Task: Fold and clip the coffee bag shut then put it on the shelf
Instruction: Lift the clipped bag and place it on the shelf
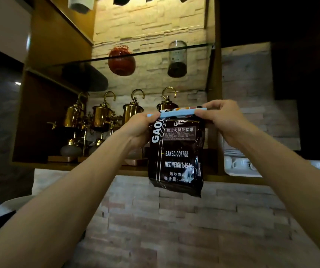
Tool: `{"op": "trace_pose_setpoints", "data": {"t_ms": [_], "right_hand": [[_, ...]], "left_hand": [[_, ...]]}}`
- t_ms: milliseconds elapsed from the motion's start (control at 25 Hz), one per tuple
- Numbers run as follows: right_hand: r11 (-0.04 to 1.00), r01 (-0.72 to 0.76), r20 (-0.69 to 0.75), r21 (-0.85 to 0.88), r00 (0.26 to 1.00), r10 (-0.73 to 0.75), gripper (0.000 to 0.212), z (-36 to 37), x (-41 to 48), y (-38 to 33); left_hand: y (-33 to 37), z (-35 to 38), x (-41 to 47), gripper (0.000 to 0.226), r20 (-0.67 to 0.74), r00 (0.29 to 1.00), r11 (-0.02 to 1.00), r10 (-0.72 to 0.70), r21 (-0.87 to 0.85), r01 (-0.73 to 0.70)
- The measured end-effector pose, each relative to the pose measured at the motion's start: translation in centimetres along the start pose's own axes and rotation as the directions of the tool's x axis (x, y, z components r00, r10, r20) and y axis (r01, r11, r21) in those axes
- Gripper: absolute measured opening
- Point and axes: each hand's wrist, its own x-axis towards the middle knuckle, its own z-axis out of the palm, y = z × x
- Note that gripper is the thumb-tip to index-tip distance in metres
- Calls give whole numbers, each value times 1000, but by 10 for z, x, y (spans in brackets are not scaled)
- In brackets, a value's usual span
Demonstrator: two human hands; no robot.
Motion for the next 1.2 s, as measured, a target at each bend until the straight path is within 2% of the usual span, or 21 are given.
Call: {"op": "trace_pose_setpoints", "data": {"t_ms": [200,480,640,760,880,1000,1200], "right_hand": [[986,42,-110,-162,992,-61,13,1,27,-6],[898,18,-298,-439,940,-164,17,6,48,8],[765,47,-278,-642,916,-289,16,15,46,21],[658,24,-289,-753,886,-363,21,20,51,30],[570,16,-268,-821,871,-411,22,22,57,41],[488,16,-237,-873,860,-451,23,24,62,49],[327,51,-113,-944,880,-461,23,25,70,70]], "left_hand": [[4,1,46,22,88,996,998,-27,-59,32],[-29,8,121,32,211,975,987,67,-160,-33],[-57,18,153,24,217,962,966,164,-232,-112],[-71,25,171,30,275,946,968,173,-225,-112],[-80,33,192,30,315,932,970,179,-216,-113],[-90,41,210,41,341,924,975,171,-196,-108],[-108,41,233,25,395,911,990,119,-121,-76]]}}
